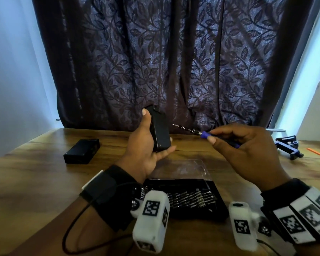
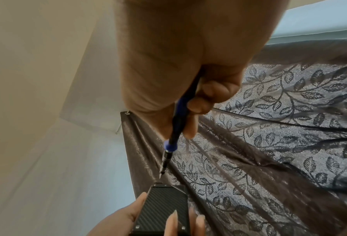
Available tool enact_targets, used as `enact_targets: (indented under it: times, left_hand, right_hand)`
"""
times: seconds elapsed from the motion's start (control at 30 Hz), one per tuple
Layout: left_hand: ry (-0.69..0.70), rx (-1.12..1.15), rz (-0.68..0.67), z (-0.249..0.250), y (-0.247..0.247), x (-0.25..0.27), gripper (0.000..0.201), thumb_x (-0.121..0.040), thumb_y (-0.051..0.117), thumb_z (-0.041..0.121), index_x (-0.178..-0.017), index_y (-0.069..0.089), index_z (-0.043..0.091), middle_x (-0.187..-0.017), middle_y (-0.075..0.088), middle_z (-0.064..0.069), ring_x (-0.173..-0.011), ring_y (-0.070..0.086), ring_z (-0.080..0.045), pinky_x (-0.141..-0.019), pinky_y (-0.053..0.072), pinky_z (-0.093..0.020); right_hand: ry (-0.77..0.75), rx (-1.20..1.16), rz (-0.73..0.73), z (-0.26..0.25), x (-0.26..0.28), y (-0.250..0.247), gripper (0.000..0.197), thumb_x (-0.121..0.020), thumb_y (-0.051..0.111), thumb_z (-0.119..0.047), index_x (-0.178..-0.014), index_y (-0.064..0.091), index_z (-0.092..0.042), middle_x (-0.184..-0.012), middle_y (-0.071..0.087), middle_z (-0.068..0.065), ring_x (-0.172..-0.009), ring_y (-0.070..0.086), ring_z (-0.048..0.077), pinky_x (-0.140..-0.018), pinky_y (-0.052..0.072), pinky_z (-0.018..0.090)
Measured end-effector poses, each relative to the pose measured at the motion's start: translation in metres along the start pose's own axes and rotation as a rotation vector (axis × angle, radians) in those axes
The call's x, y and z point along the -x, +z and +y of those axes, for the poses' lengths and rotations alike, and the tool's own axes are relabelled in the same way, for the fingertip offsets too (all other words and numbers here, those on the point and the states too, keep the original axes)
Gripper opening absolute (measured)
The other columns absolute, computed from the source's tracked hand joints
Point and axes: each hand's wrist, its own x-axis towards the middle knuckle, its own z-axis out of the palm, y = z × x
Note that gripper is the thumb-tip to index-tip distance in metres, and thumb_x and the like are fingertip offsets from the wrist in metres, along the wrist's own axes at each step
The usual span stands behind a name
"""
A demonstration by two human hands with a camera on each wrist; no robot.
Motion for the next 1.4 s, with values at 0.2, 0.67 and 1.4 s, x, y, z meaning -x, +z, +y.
enact_targets:
  times: [0.2,0.67,1.4]
  left_hand:
    - [0.104,-0.002,-0.058,-0.001,-0.004,0.002,0.062,-0.094,0.044,0.075,-0.117,0.071,0.023,-0.104,0.080,-0.007,-0.106,0.074,-0.037,-0.075,0.062,-0.045]
    - [0.206,-0.016,-0.060,-0.003,-0.001,0.006,0.062,-0.096,0.043,0.072,-0.108,0.074,0.020,-0.093,0.080,-0.005,-0.096,0.076,-0.034,-0.076,0.056,-0.041]
    - [0.200,-0.032,0.002,-0.006,0.000,0.005,0.055,-0.099,0.048,0.065,-0.080,0.076,0.021,-0.077,0.078,-0.006,-0.082,0.071,-0.033,-0.096,0.052,-0.064]
  right_hand:
    - [-0.099,-0.054,-0.133,-0.012,0.004,0.001,0.015,-0.079,0.084,-0.017,-0.091,0.080,-0.026,-0.090,0.076,-0.020,-0.078,0.072,-0.001,-0.070,0.051,0.009]
    - [-0.131,-0.049,-0.179,-0.017,0.004,0.002,0.014,-0.080,0.082,-0.021,-0.093,0.080,-0.026,-0.089,0.076,-0.020,-0.076,0.072,-0.001,-0.067,0.049,0.006]
    - [-0.113,-0.050,-0.235,-0.018,0.004,0.002,0.011,-0.080,0.081,-0.024,-0.091,0.080,-0.028,-0.084,0.075,-0.020,-0.073,0.072,0.002,-0.065,0.048,0.008]
